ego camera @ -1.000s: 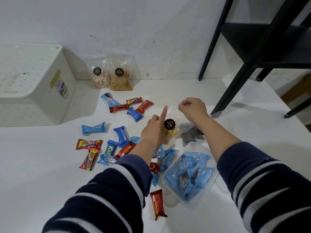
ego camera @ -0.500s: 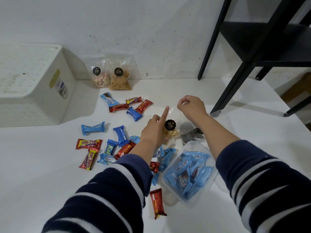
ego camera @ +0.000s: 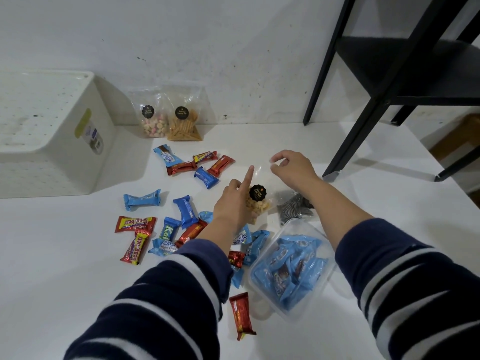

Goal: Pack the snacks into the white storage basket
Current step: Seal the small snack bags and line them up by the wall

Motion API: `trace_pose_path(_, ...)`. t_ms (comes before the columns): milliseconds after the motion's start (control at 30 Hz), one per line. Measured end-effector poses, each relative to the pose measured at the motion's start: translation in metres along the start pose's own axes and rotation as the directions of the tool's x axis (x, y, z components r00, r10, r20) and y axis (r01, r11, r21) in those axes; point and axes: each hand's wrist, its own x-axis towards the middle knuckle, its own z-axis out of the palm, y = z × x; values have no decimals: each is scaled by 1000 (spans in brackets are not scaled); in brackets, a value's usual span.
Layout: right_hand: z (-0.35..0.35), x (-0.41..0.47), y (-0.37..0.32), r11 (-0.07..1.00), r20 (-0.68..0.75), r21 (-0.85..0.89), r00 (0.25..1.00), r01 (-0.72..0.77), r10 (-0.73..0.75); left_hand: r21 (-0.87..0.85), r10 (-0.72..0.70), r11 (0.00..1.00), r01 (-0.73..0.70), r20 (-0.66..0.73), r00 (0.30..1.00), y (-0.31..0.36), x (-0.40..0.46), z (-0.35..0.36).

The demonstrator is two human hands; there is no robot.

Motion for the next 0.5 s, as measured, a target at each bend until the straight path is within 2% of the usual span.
trace_pose_path(133, -4, -4, 8, 997, 69, -69, 997, -22, 27, -42, -51, 998, 52, 17, 999, -1, 5, -1)
trace_pose_path(500, 5, -7, 9, 997, -48, -70, 999, -26, 23, -61, -59, 996, 60, 25, 998, -3, 6, -1)
